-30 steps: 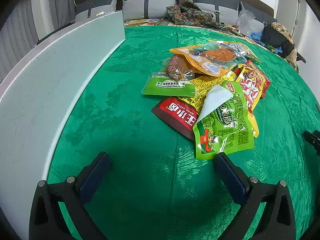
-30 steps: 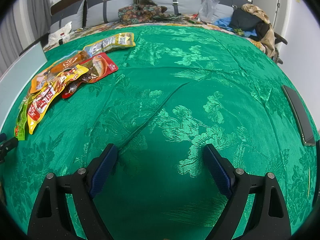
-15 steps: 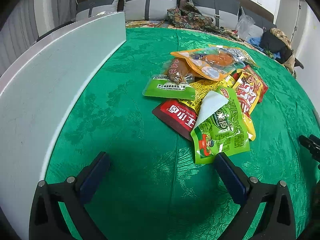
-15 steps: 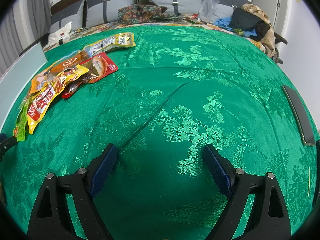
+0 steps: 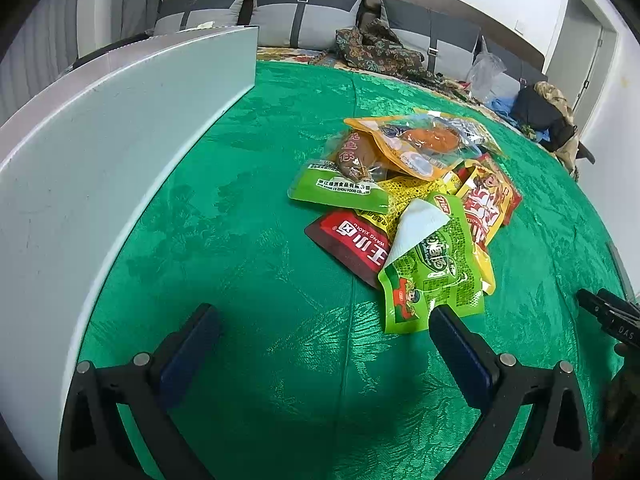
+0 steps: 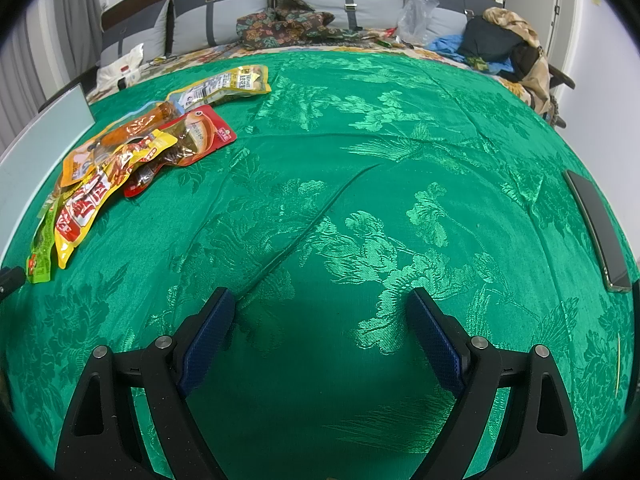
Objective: Organize snacks
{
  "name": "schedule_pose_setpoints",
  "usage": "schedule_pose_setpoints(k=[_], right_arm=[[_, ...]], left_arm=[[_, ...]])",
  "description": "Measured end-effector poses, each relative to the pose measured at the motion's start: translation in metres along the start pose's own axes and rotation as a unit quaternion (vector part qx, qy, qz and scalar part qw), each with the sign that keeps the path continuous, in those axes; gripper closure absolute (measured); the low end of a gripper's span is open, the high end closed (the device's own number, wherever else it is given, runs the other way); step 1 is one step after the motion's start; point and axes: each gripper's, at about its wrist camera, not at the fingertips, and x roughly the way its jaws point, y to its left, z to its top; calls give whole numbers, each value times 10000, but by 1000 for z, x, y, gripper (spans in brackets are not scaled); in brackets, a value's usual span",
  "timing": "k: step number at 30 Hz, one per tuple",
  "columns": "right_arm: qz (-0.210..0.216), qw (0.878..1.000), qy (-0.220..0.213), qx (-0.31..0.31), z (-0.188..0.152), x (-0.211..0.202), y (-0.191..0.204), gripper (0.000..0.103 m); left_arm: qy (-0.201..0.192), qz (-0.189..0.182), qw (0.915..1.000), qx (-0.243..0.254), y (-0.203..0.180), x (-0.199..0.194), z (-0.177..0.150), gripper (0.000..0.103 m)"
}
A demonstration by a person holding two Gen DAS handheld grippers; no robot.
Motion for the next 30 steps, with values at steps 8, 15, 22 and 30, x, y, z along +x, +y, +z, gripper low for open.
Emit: schedule_pose_setpoints(k=[8, 15, 22, 30], right_arm=[[-1, 10000, 1, 0, 0, 0, 0, 12], [-2, 10000, 1, 2, 0, 0, 0, 12], [-4, 10000, 2, 2, 0, 0, 0, 12], [-6, 10000, 3, 3, 0, 0, 0, 12]], left_arm=[[-40, -83, 9999, -68, 1, 0, -1, 0], [-82, -180, 9997, -150, 4, -1, -1, 0], [-90, -196, 9996, -165, 3, 0, -1, 0], [-111, -256, 9994, -211, 6, 0, 0, 0]])
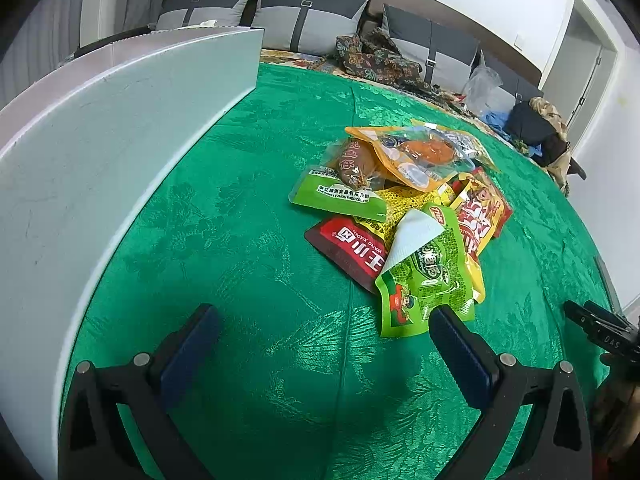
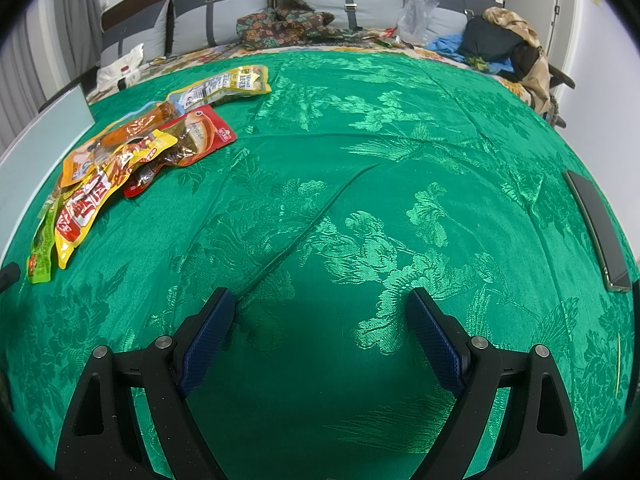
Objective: Organize snacks
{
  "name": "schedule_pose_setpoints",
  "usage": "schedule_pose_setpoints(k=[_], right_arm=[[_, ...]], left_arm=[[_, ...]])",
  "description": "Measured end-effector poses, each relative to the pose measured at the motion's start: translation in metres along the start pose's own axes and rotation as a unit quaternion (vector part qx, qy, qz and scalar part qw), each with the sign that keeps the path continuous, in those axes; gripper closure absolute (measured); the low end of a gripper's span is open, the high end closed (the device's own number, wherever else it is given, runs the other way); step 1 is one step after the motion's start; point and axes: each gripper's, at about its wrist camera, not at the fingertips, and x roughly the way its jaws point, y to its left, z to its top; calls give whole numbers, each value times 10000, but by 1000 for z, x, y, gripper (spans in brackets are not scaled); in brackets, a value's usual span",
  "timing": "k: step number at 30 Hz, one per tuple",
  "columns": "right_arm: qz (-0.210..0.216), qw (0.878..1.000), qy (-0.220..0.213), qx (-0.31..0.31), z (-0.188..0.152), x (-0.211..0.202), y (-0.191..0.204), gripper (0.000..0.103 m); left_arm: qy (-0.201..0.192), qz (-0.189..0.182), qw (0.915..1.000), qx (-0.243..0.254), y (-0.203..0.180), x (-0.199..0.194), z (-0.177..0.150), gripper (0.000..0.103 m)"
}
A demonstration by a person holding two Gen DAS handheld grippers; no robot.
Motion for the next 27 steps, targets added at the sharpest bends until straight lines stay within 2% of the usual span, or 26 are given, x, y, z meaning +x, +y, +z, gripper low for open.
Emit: schedule_pose_setpoints(k=[7, 13, 17, 20, 23, 27], right_arm=[[-2, 10000, 1, 1, 0, 0, 0, 12], [-3, 10000, 1, 2, 0, 0, 0, 12], [-4, 10000, 2, 2, 0, 0, 0, 12], [-5, 10000, 2, 3, 0, 0, 0, 12], [-6, 10000, 2, 3, 0, 1, 0, 12], [-6, 10000, 3, 3, 0, 0, 0, 12]], left_arm=[[-12, -105, 9999, -50, 3, -1, 0, 0], [7, -401, 9991, -141, 11, -5, -1, 0], [237, -367, 9990, -81, 8, -2, 5, 0], [315, -535, 9981, -12, -4, -6, 15, 0], [287, -421, 9984, 229, -26, -4, 34, 0], [713, -67, 9962, 497, -60, 24, 53, 0]])
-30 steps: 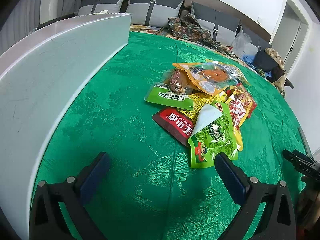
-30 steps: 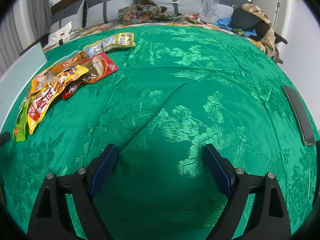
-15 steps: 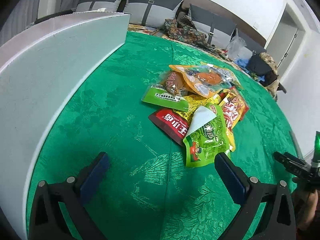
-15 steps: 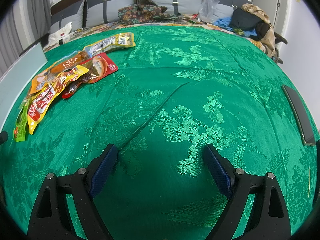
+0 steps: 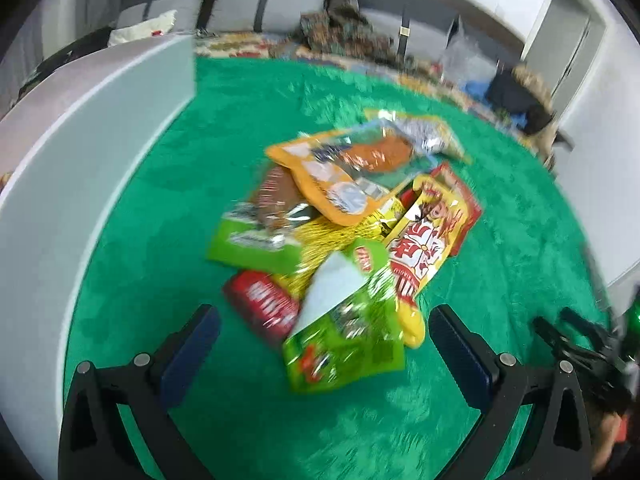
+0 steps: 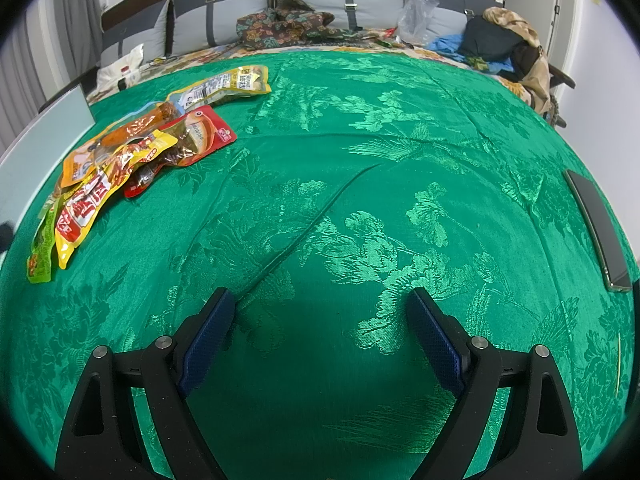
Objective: Organize snacks
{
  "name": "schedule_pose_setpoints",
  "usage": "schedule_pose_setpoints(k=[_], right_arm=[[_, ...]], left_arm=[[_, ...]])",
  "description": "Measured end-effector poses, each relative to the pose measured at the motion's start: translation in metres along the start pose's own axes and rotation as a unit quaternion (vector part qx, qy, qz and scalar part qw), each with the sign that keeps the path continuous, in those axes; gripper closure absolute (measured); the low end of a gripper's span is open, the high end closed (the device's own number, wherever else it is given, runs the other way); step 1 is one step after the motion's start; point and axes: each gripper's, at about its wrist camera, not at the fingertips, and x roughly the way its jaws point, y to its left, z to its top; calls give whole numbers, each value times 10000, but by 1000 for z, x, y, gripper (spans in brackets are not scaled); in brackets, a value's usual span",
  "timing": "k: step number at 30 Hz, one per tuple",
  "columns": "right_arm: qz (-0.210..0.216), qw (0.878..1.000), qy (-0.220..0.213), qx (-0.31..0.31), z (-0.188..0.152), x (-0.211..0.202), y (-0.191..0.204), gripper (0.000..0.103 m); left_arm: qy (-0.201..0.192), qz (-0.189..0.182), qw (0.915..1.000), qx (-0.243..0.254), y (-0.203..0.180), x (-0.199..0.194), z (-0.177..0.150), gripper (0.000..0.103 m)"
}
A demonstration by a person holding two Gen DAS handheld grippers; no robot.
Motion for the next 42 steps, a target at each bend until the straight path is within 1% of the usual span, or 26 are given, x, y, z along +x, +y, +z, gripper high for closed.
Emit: schedule_pose_setpoints(k=[1, 3, 7, 10, 16, 21, 24, 27, 31, 42], right_arm=[[0, 10000, 0, 0, 0, 0, 0, 12], [0, 10000, 0, 1, 0, 0, 0, 12], [-1, 10000, 1, 1, 0, 0, 0, 12], [-2, 10000, 1, 2, 0, 0, 0, 12], [-3, 10000, 1, 3, 0, 0, 0, 12], [-4, 10000, 2, 4, 0, 0, 0, 12], [-5, 10000, 2, 4, 0, 0, 0, 12], [-6, 10000, 3, 5, 0, 0, 0, 12], [-7, 10000, 3, 5, 0, 0, 0, 12], [-7, 10000, 4, 6, 0, 0, 0, 12]], left_arm=[[54, 210, 9997, 129, -9, 7, 4, 0], [93, 498, 9985, 211, -18, 15, 6, 0], [173, 599, 9980, -40, -16, 22, 3, 0], [163, 542, 9983, -102, -12, 23, 1, 0], [169, 581, 9982, -26, -14, 24, 1, 0], [201, 523, 9984, -126, -13, 25, 2, 0], [220, 586, 9980, -125, -10, 24, -3, 0], [244, 494, 9983, -189, -5, 22, -9, 0], [279, 465, 9982, -266, 1, 22, -10, 0], [338, 513, 9980, -175, 2, 22, -13, 0]])
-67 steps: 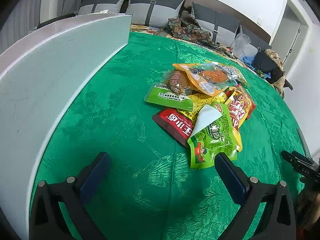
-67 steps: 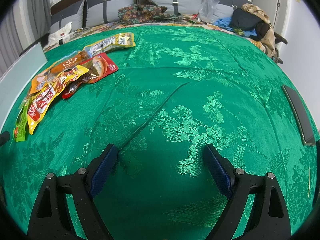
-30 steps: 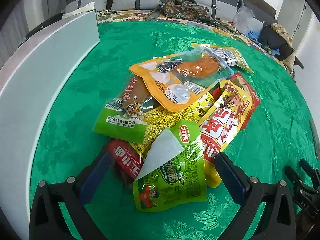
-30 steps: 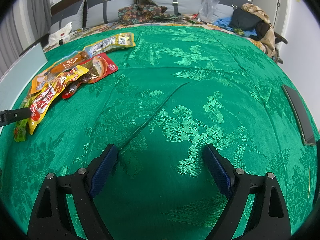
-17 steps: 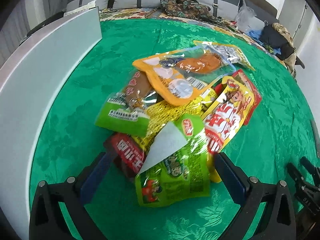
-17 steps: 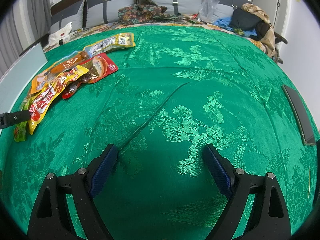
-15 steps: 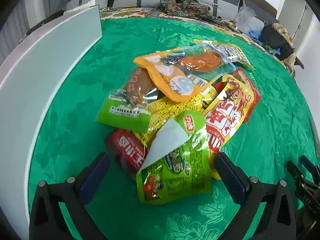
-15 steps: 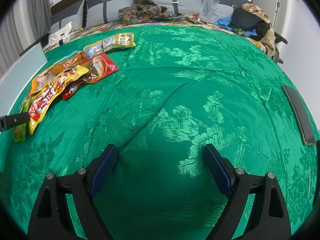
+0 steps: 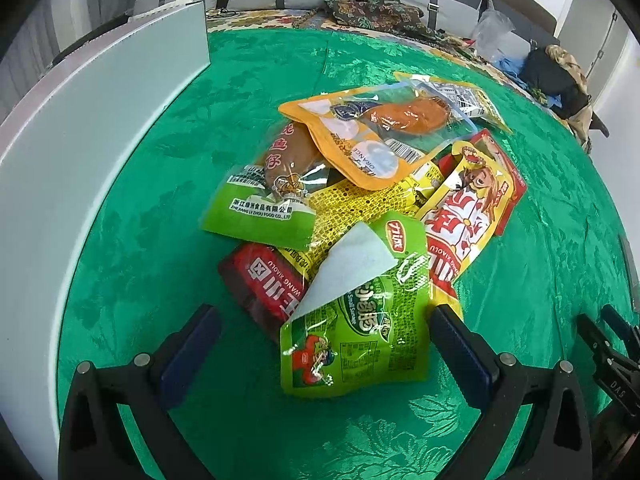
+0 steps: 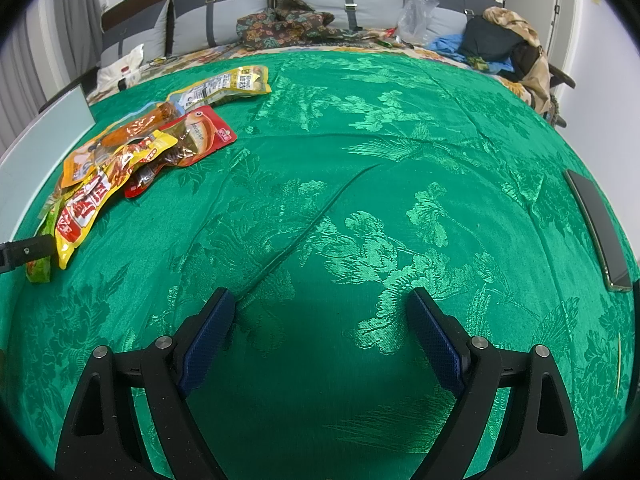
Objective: Organize snacks
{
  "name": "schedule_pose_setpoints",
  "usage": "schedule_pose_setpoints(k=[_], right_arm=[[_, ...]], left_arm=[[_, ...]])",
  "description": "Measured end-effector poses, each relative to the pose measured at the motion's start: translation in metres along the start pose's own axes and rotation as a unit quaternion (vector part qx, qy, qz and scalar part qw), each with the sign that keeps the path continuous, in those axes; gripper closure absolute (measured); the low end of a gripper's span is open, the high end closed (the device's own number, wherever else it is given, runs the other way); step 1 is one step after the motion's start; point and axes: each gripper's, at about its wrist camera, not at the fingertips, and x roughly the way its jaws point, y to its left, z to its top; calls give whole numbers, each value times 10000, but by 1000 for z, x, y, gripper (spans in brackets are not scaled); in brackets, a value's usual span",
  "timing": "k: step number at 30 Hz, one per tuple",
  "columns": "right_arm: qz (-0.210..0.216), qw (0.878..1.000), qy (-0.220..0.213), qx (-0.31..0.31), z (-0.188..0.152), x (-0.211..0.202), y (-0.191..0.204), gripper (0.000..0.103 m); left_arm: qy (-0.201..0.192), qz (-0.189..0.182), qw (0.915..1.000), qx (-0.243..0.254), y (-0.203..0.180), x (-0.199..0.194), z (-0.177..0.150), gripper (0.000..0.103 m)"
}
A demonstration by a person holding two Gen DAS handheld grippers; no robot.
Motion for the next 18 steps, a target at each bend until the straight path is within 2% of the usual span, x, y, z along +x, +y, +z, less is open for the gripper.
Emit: schedule_pose_setpoints(k=[10, 18], right_arm=[[-2, 10000, 1, 1, 0, 0, 0, 12], [-5, 10000, 2, 2, 0, 0, 0, 12]], left_arm=[[24, -42, 10000, 84, 3, -1, -4, 0], [-17, -38, 9994, 336, 13, -13, -10, 0]])
